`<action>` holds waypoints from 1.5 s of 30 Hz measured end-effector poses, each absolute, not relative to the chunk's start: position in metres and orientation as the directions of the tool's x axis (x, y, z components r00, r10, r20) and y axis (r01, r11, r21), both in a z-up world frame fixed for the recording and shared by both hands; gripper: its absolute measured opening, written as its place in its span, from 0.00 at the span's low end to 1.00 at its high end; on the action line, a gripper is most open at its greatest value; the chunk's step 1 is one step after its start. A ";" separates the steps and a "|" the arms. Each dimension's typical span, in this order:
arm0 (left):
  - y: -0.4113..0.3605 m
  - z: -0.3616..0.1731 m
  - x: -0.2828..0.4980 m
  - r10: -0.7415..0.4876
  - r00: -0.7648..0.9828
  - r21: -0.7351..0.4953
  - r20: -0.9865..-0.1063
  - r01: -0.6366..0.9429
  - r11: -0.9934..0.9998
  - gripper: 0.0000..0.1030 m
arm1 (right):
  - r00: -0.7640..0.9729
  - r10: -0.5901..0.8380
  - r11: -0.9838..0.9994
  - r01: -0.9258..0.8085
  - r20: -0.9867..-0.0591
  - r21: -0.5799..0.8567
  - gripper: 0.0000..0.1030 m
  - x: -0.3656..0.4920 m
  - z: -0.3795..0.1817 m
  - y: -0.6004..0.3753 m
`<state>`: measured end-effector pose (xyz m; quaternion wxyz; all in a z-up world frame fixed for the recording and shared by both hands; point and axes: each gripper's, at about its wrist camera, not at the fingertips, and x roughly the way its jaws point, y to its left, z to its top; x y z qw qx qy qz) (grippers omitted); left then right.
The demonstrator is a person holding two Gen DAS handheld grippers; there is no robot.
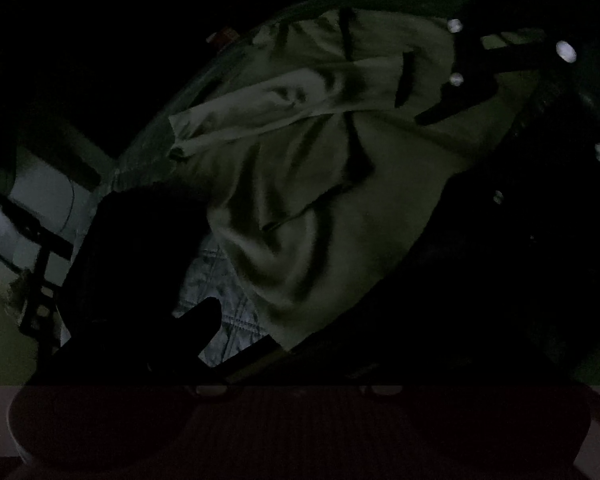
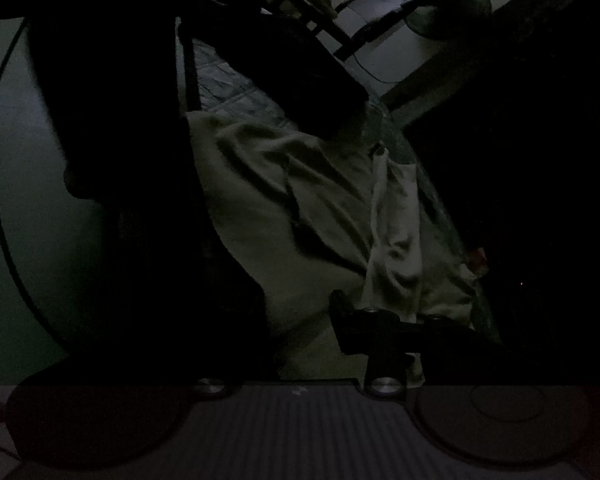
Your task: Fold clothes
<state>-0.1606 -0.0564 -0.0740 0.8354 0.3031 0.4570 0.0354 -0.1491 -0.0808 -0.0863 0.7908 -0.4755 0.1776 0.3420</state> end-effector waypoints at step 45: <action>-0.042 -0.110 -0.135 0.349 0.486 0.576 -0.801 0.470 0.669 0.60 | 0.511 0.436 0.302 -0.858 -0.741 -0.415 0.65 -0.117 -0.029 -0.142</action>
